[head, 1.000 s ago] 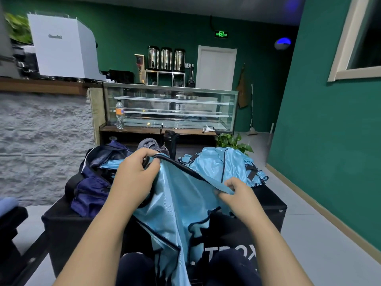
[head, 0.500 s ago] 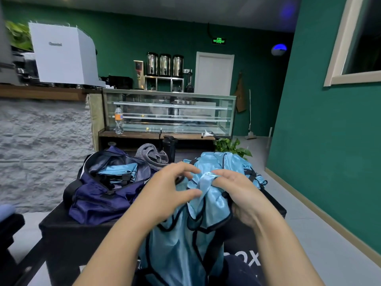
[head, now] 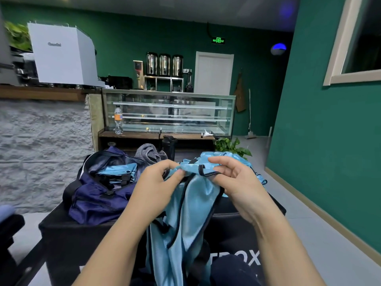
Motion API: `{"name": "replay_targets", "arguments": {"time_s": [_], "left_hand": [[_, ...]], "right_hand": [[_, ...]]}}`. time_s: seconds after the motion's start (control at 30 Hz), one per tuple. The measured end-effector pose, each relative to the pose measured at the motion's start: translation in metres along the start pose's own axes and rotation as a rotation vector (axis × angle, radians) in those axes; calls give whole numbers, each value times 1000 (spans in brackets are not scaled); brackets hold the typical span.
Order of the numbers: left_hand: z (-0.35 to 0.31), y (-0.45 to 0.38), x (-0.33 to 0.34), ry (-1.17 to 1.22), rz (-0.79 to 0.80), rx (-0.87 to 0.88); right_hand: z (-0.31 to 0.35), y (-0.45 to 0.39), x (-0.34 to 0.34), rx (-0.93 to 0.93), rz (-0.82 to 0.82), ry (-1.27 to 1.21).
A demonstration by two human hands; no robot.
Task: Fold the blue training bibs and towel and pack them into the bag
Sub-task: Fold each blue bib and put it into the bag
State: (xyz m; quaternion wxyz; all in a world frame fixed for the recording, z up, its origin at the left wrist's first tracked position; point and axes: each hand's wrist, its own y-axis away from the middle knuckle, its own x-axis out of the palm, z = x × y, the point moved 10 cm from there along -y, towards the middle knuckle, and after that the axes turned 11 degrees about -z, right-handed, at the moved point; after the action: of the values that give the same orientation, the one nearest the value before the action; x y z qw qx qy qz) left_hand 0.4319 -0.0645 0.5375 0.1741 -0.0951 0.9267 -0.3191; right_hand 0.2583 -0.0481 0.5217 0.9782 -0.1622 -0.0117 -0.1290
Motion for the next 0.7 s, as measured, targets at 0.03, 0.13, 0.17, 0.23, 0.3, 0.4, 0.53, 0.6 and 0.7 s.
{"name": "replay_targets", "arguments": {"time_s": [0.03,0.13,0.17,0.23,0.3,0.4,0.53,0.6,0.7], "left_hand": [[2,-1,-1,12,-6,-21],[11,1,2,74,28,-112],[13,1,4,95,35,-134],[14,2,5,121,35,-155],[11,3,7,141,51,-145],[11,4,9,104,70,-121],[18,0,-6,16,-55,-159],[21,-1,-9,-16,-51,-192],[28,6,7,-38,135,-294]], "right_hand": [[0,-1,-3,-11,-30,45],[1,-2,-9,-61,-65,158],[3,-1,-9,-77,-54,183],[6,4,-1,-92,10,204],[6,9,9,-77,75,201],[3,8,11,-63,39,137],[-5,4,3,65,-8,-129],[-6,4,2,76,12,-146],[-6,5,5,83,46,-157]]}}
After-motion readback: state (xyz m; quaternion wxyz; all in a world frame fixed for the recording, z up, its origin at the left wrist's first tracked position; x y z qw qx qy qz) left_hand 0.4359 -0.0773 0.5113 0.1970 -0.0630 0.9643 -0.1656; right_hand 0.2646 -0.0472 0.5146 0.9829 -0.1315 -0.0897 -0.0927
